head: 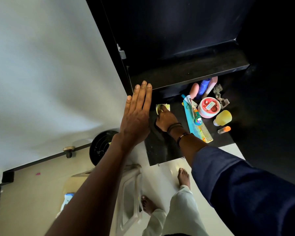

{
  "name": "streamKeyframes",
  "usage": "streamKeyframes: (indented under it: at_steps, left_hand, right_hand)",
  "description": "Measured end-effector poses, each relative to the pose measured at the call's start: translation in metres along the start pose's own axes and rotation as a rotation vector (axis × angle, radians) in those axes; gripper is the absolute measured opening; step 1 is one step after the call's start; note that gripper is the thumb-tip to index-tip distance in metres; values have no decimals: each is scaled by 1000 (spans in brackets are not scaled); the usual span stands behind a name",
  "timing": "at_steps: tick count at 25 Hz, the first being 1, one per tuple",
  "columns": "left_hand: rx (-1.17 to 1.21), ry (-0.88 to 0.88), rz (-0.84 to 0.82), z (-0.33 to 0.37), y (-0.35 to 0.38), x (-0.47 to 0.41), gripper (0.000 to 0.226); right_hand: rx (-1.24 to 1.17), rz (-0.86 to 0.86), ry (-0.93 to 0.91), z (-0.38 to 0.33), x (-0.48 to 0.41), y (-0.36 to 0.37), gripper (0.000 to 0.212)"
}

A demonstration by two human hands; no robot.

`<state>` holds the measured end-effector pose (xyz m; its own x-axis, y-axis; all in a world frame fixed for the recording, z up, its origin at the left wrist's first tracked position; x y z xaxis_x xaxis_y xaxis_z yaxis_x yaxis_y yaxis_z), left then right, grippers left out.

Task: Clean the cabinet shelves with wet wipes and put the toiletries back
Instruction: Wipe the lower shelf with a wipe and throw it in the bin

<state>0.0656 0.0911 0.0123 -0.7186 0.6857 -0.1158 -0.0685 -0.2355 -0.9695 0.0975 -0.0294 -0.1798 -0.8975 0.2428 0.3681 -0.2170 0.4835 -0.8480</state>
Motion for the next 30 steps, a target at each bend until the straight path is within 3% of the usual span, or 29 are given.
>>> streamKeyframes:
  at_steps: [4,8,15,18,24,28,30]
  left_hand:
    - [46,-12,3,1,-2,0,98]
    - [41,5,59,3,0,1,103]
    - [51,-9,48,2,2,0,101]
    - [47,-5,38,1,2,0,103]
    - [49,16,69,1,1,0,100]
    - [45,23,95,0,0,1,101]
    - [37,21,83,1,0,0,105]
  right_hand:
    - [-41,81,-199,1,90,49,54]
    - [127,33,-336,18,200,86,60]
    - [200,65,37,59,102,37,76]
    - [201,86,-41,12,86,52,68]
    - [112,89,-237,-7,197,96,58]
    - [191,173,-155,-3,164,80,55]
    - [159,123,-92,-17,124,69,55]
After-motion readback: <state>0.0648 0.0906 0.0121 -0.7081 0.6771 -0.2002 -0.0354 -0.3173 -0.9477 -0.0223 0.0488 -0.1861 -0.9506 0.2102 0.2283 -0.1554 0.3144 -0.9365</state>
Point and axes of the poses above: each hand's wrist, its own x-axis away from the middle knuckle, its own y-axis out of the palm, z = x × y, the point moved 6 cm from there along -x, towards the middle knuckle, and after that the axes turned 9 degrees about y, right-handed, at the moved point
